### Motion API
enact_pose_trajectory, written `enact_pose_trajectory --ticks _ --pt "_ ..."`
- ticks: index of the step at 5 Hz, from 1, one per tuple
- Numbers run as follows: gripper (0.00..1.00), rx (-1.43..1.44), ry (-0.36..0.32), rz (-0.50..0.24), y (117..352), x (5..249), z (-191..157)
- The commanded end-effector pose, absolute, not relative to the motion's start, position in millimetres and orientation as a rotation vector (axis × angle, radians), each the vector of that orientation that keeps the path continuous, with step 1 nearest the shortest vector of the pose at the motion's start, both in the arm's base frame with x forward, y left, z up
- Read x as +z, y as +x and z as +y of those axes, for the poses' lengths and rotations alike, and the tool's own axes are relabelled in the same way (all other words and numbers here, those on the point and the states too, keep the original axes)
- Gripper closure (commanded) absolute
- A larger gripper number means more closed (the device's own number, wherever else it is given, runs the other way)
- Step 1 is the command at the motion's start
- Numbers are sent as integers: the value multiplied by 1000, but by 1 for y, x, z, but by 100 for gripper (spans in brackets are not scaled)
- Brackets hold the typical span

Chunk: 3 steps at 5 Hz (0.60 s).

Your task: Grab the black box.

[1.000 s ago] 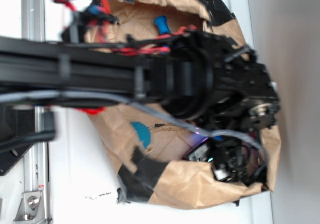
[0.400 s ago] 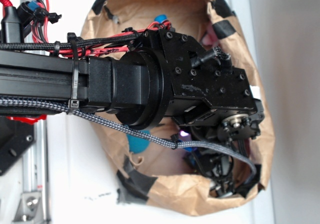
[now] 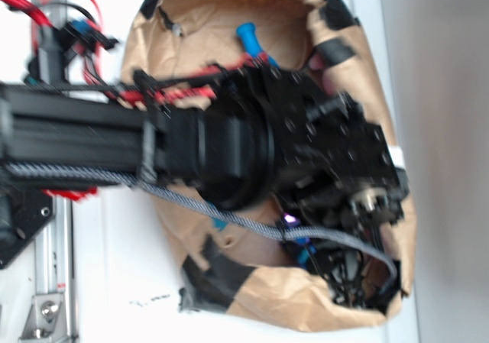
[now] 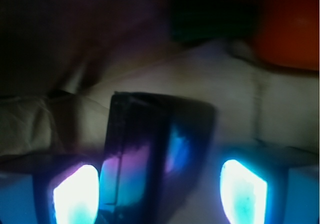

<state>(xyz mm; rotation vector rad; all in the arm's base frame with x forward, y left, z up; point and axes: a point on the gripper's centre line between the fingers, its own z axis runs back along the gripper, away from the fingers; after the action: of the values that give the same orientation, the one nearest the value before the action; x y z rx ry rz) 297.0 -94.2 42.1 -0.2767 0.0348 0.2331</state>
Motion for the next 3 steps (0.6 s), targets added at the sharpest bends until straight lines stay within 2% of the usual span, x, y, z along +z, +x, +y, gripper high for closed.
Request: enact_pose_trajectory --ticks 1,2,3 --pt "100 230 -258 1 285 52 -99" --pt "100 238 -260 -6 286 54 -92" --pt "100 240 -208 -55 278 73 -72"
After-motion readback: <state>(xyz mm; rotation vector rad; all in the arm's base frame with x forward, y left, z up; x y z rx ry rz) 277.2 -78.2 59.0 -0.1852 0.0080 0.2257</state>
